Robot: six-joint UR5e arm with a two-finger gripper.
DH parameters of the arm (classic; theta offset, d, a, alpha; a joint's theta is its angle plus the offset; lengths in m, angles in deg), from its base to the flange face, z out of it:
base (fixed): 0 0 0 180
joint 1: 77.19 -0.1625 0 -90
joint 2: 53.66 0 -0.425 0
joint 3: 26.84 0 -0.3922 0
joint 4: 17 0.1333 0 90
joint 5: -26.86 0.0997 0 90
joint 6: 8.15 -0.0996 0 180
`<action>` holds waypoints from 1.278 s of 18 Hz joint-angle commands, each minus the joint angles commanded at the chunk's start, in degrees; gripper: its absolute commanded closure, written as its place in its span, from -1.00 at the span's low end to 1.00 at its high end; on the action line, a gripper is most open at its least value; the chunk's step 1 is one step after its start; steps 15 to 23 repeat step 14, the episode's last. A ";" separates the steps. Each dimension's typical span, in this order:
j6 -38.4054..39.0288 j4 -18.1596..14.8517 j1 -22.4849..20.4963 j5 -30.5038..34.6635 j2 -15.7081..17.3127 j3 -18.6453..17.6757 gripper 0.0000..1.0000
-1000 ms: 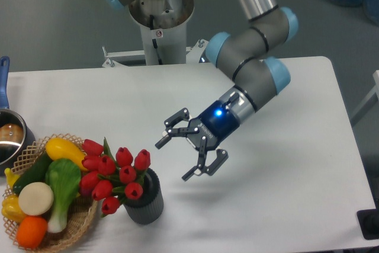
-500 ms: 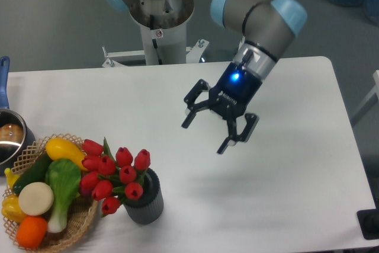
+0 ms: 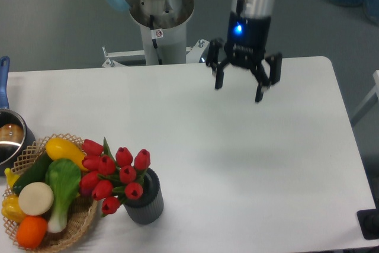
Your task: Insert the flowers into the vase
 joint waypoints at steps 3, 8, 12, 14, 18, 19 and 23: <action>-12.29 -6.94 0.00 5.90 0.71 1.49 -1.00; -18.14 -10.39 -0.35 6.44 0.62 2.55 -1.00; -18.05 -10.03 -0.18 6.44 0.62 2.64 -1.00; -18.05 -10.03 -0.18 6.44 0.53 2.73 -1.00; -18.05 -10.03 -0.18 6.44 0.53 2.73 -1.00; -18.05 -10.03 -0.18 6.44 0.53 2.73 -1.00; -18.05 -10.03 -0.18 6.44 0.53 2.73 -1.00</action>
